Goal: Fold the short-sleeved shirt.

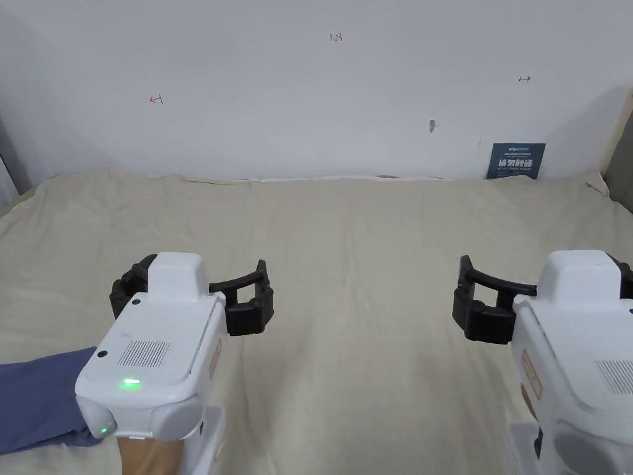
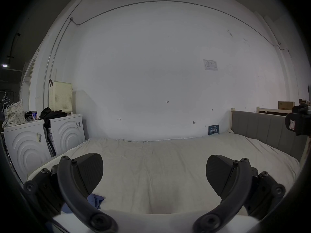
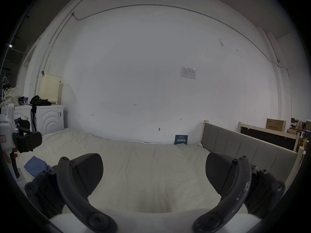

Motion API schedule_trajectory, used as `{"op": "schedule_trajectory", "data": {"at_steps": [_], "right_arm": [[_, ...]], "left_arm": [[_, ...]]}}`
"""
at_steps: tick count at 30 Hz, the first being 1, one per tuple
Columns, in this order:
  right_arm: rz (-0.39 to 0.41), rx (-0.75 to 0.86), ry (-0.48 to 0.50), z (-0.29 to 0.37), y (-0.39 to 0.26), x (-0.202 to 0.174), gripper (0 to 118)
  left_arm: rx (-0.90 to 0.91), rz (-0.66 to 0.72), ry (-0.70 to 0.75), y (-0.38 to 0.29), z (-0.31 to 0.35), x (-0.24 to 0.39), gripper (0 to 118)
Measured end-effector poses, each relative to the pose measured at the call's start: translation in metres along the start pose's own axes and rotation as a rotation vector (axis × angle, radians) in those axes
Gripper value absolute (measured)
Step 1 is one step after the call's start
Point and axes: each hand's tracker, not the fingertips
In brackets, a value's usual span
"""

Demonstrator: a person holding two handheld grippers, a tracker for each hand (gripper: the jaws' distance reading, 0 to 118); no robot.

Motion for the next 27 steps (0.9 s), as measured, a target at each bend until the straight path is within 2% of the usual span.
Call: {"op": "schedule_trajectory", "data": {"at_steps": [5,6,9,11,14,19,22,27], "right_arm": [[-0.041,-0.072,-0.008,-0.005,0.004,-0.001,118],[-0.075,-0.118,-0.008,-0.006,0.006,-0.001,118],[-0.21,-0.298,-0.116,-0.013,0.016,-0.003,118],[-0.284,-0.45,-0.156,-0.021,0.023,-0.002,118],[-0.348,-0.551,-0.125,-0.025,0.027,0.002,118],[-0.332,-0.543,-0.065,-0.024,0.029,0.0,118],[-0.313,-0.508,-0.078,-0.023,0.028,-0.004,118],[-0.302,-0.464,-0.041,-0.02,0.024,-0.002,118]], "left_arm": [[-0.001,0.008,-0.002,0.0,0.001,-0.001,118],[-0.001,0.007,-0.003,0.0,0.001,-0.001,118],[0.002,0.006,-0.003,0.001,0.001,-0.001,118],[0.002,0.007,-0.002,0.001,0.002,-0.002,118],[0.005,0.013,-0.006,0.001,0.002,-0.002,118],[0.008,0.017,-0.008,0.002,0.001,-0.003,118],[0.011,0.022,-0.009,0.002,0.001,-0.003,118],[0.011,0.024,-0.009,0.002,0.001,-0.004,118]]}}
